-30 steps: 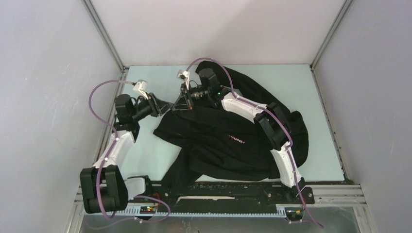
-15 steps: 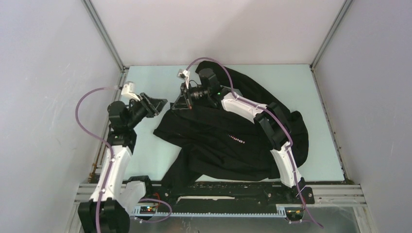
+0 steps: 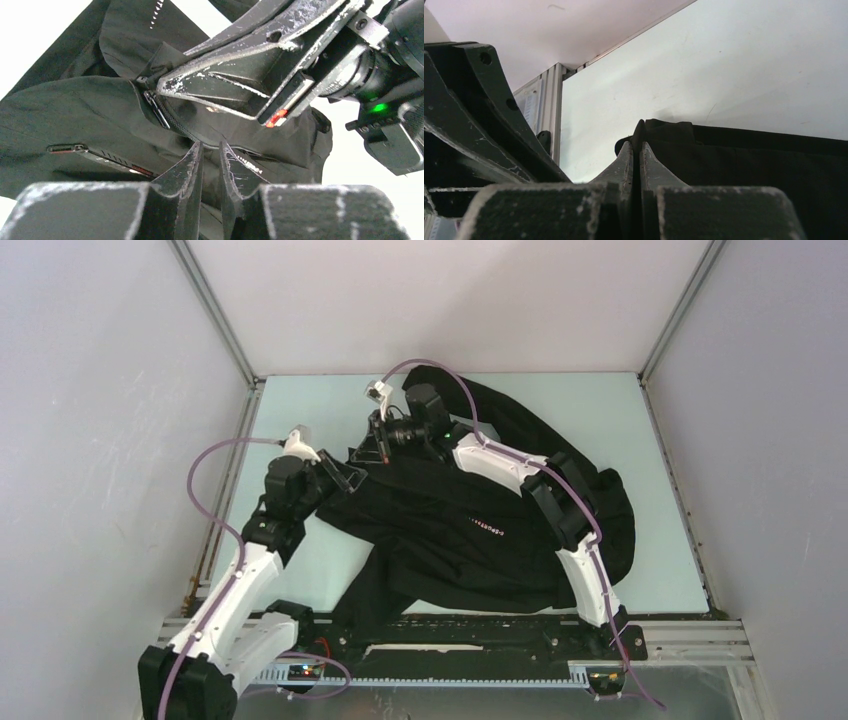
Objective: Zip up the jacket
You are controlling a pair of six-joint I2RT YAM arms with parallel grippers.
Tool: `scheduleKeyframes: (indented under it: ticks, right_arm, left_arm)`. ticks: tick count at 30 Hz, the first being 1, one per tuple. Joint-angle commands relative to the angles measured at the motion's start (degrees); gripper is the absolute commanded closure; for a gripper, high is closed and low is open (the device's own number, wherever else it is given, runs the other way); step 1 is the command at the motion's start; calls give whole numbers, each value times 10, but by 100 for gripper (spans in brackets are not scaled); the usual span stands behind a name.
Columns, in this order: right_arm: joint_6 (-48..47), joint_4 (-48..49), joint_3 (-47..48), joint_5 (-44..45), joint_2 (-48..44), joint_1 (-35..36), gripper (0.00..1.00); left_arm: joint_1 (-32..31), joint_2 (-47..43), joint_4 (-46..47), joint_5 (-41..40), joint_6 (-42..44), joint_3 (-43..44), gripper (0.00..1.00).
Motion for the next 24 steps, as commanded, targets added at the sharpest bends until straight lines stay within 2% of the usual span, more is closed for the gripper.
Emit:
scheduleKeyframes:
  ticks: [1,7,10,21,24]
  right_arm:
    - [16,33,0,22,-42,5,100]
    - [17,33,-4,23,-47,4,100]
    - [15,34,-6,23,-50,3,100]
    - [10,32,-9,24,-54,3,100]
    - [9,31,-9,23,-54,4,100]
  left_arm:
    - [-17,26,47,-74,2,-8,80]
    - [-23,56,26,-121,-2,6,79]
    - [-23,64,38,-122,-1,3,77]
    - [-26,94,52,-142,15,16,80]
    - [-26,103,50,-148,17,19,78]
